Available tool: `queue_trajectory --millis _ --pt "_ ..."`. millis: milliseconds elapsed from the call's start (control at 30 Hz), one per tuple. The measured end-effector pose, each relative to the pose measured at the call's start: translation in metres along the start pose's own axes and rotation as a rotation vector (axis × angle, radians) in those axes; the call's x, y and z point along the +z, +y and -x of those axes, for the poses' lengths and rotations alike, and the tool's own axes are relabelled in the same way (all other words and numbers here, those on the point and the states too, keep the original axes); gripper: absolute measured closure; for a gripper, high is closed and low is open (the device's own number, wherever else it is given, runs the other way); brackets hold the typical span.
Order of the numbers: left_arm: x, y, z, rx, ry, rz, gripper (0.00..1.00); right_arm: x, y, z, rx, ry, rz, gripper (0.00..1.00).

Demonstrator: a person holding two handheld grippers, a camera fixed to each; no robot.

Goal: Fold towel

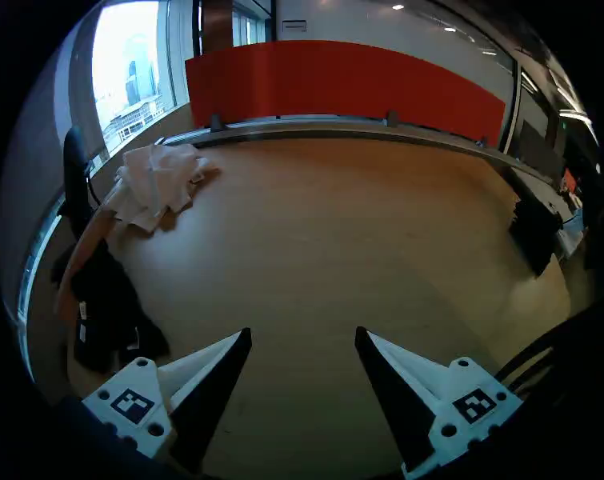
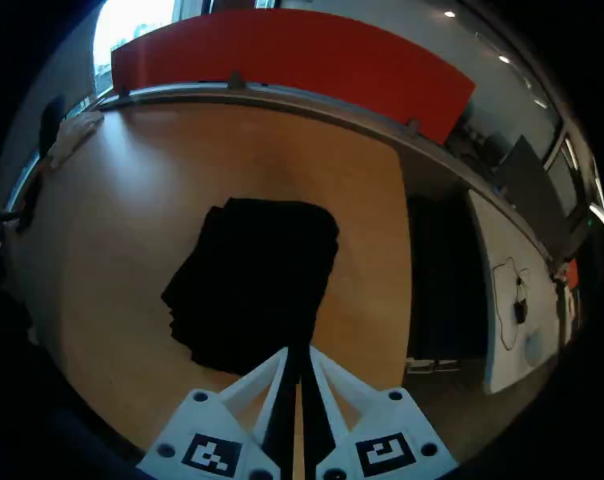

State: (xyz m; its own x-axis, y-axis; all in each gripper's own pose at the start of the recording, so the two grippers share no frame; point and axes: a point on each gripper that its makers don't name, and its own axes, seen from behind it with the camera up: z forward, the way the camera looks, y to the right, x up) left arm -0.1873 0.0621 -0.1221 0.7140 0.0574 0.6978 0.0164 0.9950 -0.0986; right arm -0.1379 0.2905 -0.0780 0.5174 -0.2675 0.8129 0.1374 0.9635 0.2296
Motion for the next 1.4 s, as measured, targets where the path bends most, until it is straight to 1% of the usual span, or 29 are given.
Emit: queue_trajectory --millis 267,600,733,900,1033,1200,1267,1400 --pt "0.000 -0.002 0.000 -0.002 -0.002 -0.002 0.04 0.005 0.004 0.002 0.005 -0.014 0.019 0.96" --pt "0.000 0.000 -0.001 0.006 -0.001 0.003 0.04 0.008 0.005 0.006 0.018 -0.021 0.034 0.96" --pt "0.000 0.000 -0.002 0.006 0.000 0.003 0.03 0.009 0.005 0.008 0.023 -0.025 0.044 0.94" --pt "0.000 -0.001 -0.002 0.007 0.002 0.001 0.04 0.009 0.007 0.011 0.029 -0.034 0.061 0.89" --pt "-0.001 -0.003 -0.002 0.004 0.003 0.001 0.03 0.009 0.009 0.011 0.037 -0.034 0.076 0.80" --pt "-0.001 -0.004 -0.002 0.006 0.005 0.001 0.03 0.008 0.017 0.012 0.052 -0.034 0.114 0.59" --pt "-0.001 -0.004 -0.002 0.009 0.006 0.002 0.03 0.008 0.021 0.013 0.060 -0.034 0.132 0.54" --pt "-0.001 -0.004 -0.003 0.011 0.008 0.005 0.03 0.006 0.028 0.015 0.069 -0.037 0.160 0.51"
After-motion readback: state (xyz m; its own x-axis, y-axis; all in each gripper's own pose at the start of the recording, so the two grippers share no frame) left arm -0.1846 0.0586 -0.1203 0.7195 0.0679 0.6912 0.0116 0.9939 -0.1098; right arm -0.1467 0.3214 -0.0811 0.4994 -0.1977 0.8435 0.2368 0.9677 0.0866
